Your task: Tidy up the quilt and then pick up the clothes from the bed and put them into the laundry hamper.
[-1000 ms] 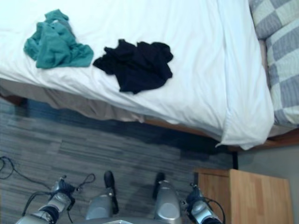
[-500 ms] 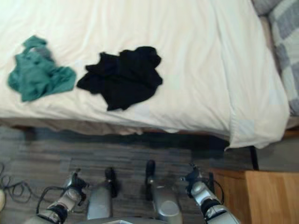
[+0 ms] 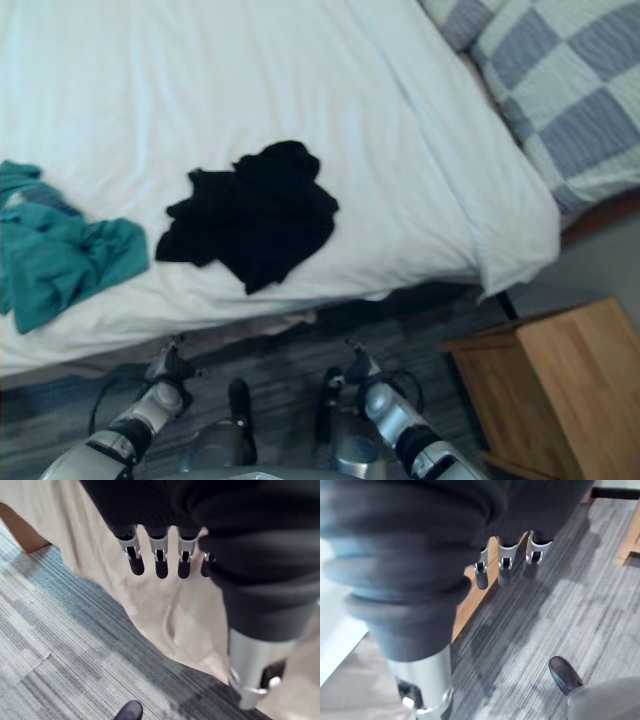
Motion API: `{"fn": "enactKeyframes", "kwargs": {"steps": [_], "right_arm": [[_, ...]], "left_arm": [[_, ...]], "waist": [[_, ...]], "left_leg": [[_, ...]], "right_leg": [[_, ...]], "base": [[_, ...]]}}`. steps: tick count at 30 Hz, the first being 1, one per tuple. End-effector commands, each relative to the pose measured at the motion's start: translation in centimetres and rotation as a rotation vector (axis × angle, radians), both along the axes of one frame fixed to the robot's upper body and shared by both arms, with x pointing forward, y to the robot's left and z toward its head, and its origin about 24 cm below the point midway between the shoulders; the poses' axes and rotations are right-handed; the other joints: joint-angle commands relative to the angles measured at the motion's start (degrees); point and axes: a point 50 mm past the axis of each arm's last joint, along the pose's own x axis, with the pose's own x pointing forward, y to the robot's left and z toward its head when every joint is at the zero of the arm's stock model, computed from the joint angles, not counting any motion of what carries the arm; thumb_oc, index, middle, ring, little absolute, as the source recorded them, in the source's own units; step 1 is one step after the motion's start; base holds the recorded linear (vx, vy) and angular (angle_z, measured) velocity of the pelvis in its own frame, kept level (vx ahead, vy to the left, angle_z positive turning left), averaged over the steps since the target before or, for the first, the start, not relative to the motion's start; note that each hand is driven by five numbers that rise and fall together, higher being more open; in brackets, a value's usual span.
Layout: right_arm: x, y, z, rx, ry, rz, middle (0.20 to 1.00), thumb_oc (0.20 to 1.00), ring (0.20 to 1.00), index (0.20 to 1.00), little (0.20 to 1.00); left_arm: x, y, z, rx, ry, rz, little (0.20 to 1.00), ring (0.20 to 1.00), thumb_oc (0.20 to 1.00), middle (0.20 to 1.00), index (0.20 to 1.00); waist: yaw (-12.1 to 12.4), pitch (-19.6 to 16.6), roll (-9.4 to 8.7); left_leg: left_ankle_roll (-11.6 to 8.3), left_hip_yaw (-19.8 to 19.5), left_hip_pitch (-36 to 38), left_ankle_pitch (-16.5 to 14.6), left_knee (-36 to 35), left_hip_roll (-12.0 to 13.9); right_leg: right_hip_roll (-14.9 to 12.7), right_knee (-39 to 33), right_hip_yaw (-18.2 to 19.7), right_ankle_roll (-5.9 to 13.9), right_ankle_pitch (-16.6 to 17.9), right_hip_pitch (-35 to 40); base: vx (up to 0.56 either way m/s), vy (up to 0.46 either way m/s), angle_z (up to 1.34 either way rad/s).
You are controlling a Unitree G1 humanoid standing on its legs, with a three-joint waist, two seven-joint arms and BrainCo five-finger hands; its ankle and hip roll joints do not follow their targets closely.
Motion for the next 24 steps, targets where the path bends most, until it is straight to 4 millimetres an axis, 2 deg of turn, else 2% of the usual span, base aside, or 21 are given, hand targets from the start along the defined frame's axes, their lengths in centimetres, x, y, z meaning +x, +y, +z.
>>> {"fn": "enactKeyframes", "kwargs": {"steps": [1, 2, 3, 4, 5, 7, 8, 9, 10, 11, 12, 13, 15, 16, 17, 19, 20, 21, 22, 23, 24], "right_arm": [[1.9, -0.9, 1.4, -0.044, -0.069, 0.038, 1.000, 1.000, 1.000, 1.000, 1.000], [1.9, -1.0, 1.3, -0.049, -0.066, 0.037, 1.000, 1.000, 1.000, 1.000, 1.000], [2.1, -1.2, 1.6, -0.055, -0.074, 0.039, 1.000, 1.000, 1.000, 1.000, 1.000], [2.3, -2.0, 1.6, -0.073, -0.072, 0.015, 1.000, 1.000, 1.000, 1.000, 1.000], [2.6, -3.7, 1.5, -0.144, -0.056, -0.024, 1.000, 1.000, 1.000, 1.000, 1.000], [2.3, -4.9, 1.1, -0.159, -0.022, -0.092, 1.000, 1.000, 1.000, 1.000, 1.000], [2.1, -5.3, 1.0, -0.152, -0.014, -0.112, 1.000, 1.000, 1.000, 1.000, 1.000], [2.0, -5.5, 1.0, -0.148, -0.014, -0.125, 1.000, 1.000, 1.000, 1.000, 1.000], [2.0, -5.5, 1.0, -0.148, -0.014, -0.125, 1.000, 1.000, 1.000, 1.000, 1.000], [1.5, -5.7, 0.7, -0.150, 0.002, -0.131, 1.000, 1.000, 1.000, 1.000, 1.000], [1.2, -5.8, 0.4, -0.157, 0.015, -0.132, 1.000, 1.000, 1.000, 1.000, 1.000], [1.2, -5.8, 0.5, -0.157, 0.015, -0.132, 1.000, 1.000, 1.000, 1.000, 1.000], [-0.1, -6.6, -0.3, -0.160, 0.060, -0.163, 1.000, 1.000, 1.000, 1.000, 1.000], [-0.1, -6.6, -0.4, -0.160, 0.061, -0.164, 1.000, 1.000, 1.000, 1.000, 1.000], [-0.6, -6.1, -0.7, -0.143, 0.083, -0.164, 1.000, 1.000, 1.000, 1.000, 1.000], [-0.2, -4.5, -0.6, -0.096, 0.070, -0.152, 1.000, 1.000, 1.000, 1.000, 1.000], [-0.2, -4.4, -0.6, -0.095, 0.069, -0.152, 1.000, 1.000, 1.000, 1.000, 1.000], [0.1, -3.6, -0.5, -0.065, 0.058, -0.143, 1.000, 1.000, 1.000, 1.000, 1.000], [0.2, -2.9, -0.4, -0.042, 0.053, -0.134, 1.000, 1.000, 1.000, 1.000, 1.000], [0.2, -2.2, -0.4, -0.031, 0.049, -0.113, 1.000, 1.000, 1.000, 1.000, 1.000], [0.3, -2.1, -0.3, -0.031, 0.045, -0.109, 1.000, 1.000, 1.000, 1.000, 1.000]], "left_arm": [[-1.6, 0.5, -0.8, 0.038, 0.059, -0.008, 1.000, 1.000, 1.000, 1.000, 1.000], [-2.0, 0.0, -1.2, 0.031, 0.069, -0.017, 1.000, 1.000, 1.000, 1.000, 1.000], [-2.0, -0.5, -1.3, 0.014, 0.062, -0.015, 1.000, 1.000, 1.000, 1.000, 1.000], [-1.2, -1.4, -1.0, -0.020, 0.035, -0.013, 1.000, 1.000, 1.000, 1.000, 1.000], [-0.8, -2.1, -0.9, -0.023, 0.024, -0.030, 1.000, 1.000, 1.000, 1.000, 1.000], [-1.0, -2.5, -1.1, -0.037, 0.026, -0.035, 1.000, 1.000, 1.000, 1.000, 1.000], [-1.1, -2.4, -1.1, -0.042, 0.031, -0.029, 1.000, 1.000, 1.000, 1.000, 1.000], [-1.5, -2.2, -1.4, -0.039, 0.044, -0.020, 1.000, 1.000, 1.000, 1.000, 1.000], [-1.5, -2.2, -1.4, -0.039, 0.044, -0.020, 1.000, 1.000, 1.000, 1.000, 1.000], [-2.3, -1.9, -1.7, -0.028, 0.074, -0.019, 1.000, 1.000, 1.000, 1.000, 1.000], [-2.5, -2.0, -1.9, -0.026, 0.085, -0.022, 1.000, 1.000, 1.000, 1.000, 1.000], [-2.5, -2.0, -1.9, -0.027, 0.084, -0.022, 1.000, 1.000, 1.000, 1.000, 1.000], [-2.6, -2.5, -2.1, -0.019, 0.106, -0.069, 1.000, 1.000, 1.000, 1.000, 1.000], [-2.6, -2.6, -2.1, -0.020, 0.106, -0.069, 1.000, 1.000, 1.000, 1.000, 1.000], [-2.1, -3.0, -1.9, -0.017, 0.102, -0.115, 1.000, 1.000, 1.000, 1.000, 1.000], [-1.3, -2.7, -1.4, 0.005, 0.085, -0.138, 1.000, 1.000, 1.000, 1.000, 1.000], [-1.3, -2.6, -1.4, 0.005, 0.084, -0.138, 1.000, 1.000, 1.000, 1.000, 1.000], [-0.9, -2.3, -1.1, 0.017, 0.070, -0.143, 1.000, 1.000, 1.000, 1.000, 1.000], [-0.9, -2.0, -1.0, 0.028, 0.071, -0.147, 1.000, 1.000, 1.000, 1.000, 1.000], [-1.1, -1.3, -1.0, 0.046, 0.080, -0.138, 1.000, 1.000, 1.000, 1.000, 1.000], [-1.3, -0.9, -1.0, 0.055, 0.087, -0.130, 1.000, 1.000, 1.000, 1.000, 1.000]], "waist": [[1.01, 0.46, -1.25], [1.14, 0.98, -0.69], [1.15, 1.66, -0.03], [1.59, 3.04, 0.93], [1.29, 4.00, 2.25], [0.18, 2.20, 3.06], [-0.09, 1.29, 3.01], [-0.38, 0.15, 2.94], [-0.41, 0.00, 2.85], [-0.61, -1.49, 3.19], [-0.67, -2.04, 3.45], [-0.71, -2.15, 3.45], [-1.54, -3.82, 4.52], [-1.50, -3.79, 4.53], [-1.93, -4.83, 3.93], [-1.66, -4.52, 2.02], [-1.54, -4.51, 1.86], [-1.23, -4.07, 1.05], [-0.73, -3.77, 0.77], [-0.23, -3.12, 0.81], [-0.25, -2.79, 0.86]], "left_leg": [[-0.64, -1.24, -2.50, -7.84, 7.33, -2.02], [-0.68, -2.54, -4.13, -8.76, 10.90, -3.49], [-1.56, -3.16, -7.12, -8.77, 16.02, -4.37], [-3.96, -3.14, -11.14, -6.44, 22.64, -4.84], [-8.80, -0.30, -15.70, -0.74, 28.76, -1.34], [-6.56, 5.30, -12.23, -2.22, 23.86, 5.48], [-5.80, 6.14, -10.55, -3.08, 21.29, 6.51], [-5.79, 5.12, -8.95, -3.14, 16.75, 7.34], [-5.73, 5.17, -8.96, -2.83, 16.36, 7.17], [-6.02, 1.43, -7.00, -1.51, 9.52, 8.45], [-6.60, -1.10, -6.15, 0.09, 5.99, 9.51], [-6.58, -1.13, -6.24, 0.33, 5.77, 9.47], [-7.94, -4.23, -4.82, 1.86, 0.10, 11.75], [-7.95, -4.14, -4.56, 1.95, -0.17, 11.75], [-8.51, -3.73, -3.38, 0.56, -0.62, 9.80], [-7.20, -2.98, -3.18, -1.76, 1.22, 7.00], [-7.13, -2.83, -3.21, -1.86, 1.35, 6.87], [-6.32, -1.46, -2.80, -3.00, 2.27, 6.15], [-5.47, -0.57, -2.49, -3.84, 3.06, 5.78], [-4.43, 1.06, -1.49, -4.58, 3.71, 5.17], [-3.90, 1.52, -1.25, -4.45, 3.59, 4.62]], "right_leg": [[-0.97, -0.33, 0.59, 1.30, -4.61, 0.51], [-0.96, -1.86, 1.40, -0.36, -6.09, 1.61], [-1.12, -2.68, 2.09, -0.91, -5.88, 1.87], [-1.72, -3.67, 1.56, -1.63, -5.76, 2.52], [-2.55, -5.79, 0.46, -2.40, -5.70, 3.47], [-4.80, -8.78, -1.68, -0.82, -4.91, 4.46], [-5.62, -9.95, -1.93, -0.02, -4.30, 4.90], [-7.03, -10.73, -1.94, 1.26, -3.38, 4.74], [-7.14, -10.80, -1.93, 1.26, -3.26, 4.59], [-8.40, -11.19, -1.31, 2.27, -3.05, 4.90], [-9.34, -10.80, -0.82, 2.79, -2.91, 4.67], [-9.35, -10.83, -0.85, 2.77, -2.82, 4.53], [-12.29, -10.02, -1.55, 4.61, -2.84, 5.13], [-12.29, -10.01, -1.54, 4.63, -2.89, 5.22], [-15.01, -9.52, -1.83, 6.07, -0.08, 5.06], [-17.16, -8.60, -1.17, 6.80, 3.32, 3.63], [-17.30, -8.57, -0.98, 6.87, 3.35, 3.52], [-18.13, -7.60, -1.53, 6.67, 5.14, 2.47], [-18.50, -6.70, -3.02, 6.29, 5.17, 1.93], [-17.33, -4.03, -5.55, 5.09, 2.97, 1.93], [-15.66, -2.75, -5.28, 4.54, 1.71, 1.87]], "base": [[0.04, 0.066, 0.70], [-0.02, 0.045, 0.68], [-0.08, 0.078, 0.55], [-0.21, 0.139, 0.89], [-0.18, 0.171, 0.97], [-0.02, 0.249, 0.91], [0.09, 0.339, 0.48], [0.07, 0.222, 0.21], [0.10, 0.404, 0.14], [0.09, 0.422, 0.06], [0.09, 0.421, 0.00], [0.04, 0.360, -0.05], [0.07, 0.546, 0.00], [0.09, 0.740, 0.09], [0.03, 0.527, 0.05], [-0.02, 0.449, 0.05], [-0.05, 0.243, 0.02], [-0.04, 0.242, 0.04], [-0.09, 0.452, -0.23], [-0.11, 0.426, -0.41], [-0.14, 0.418, -0.75]]}}
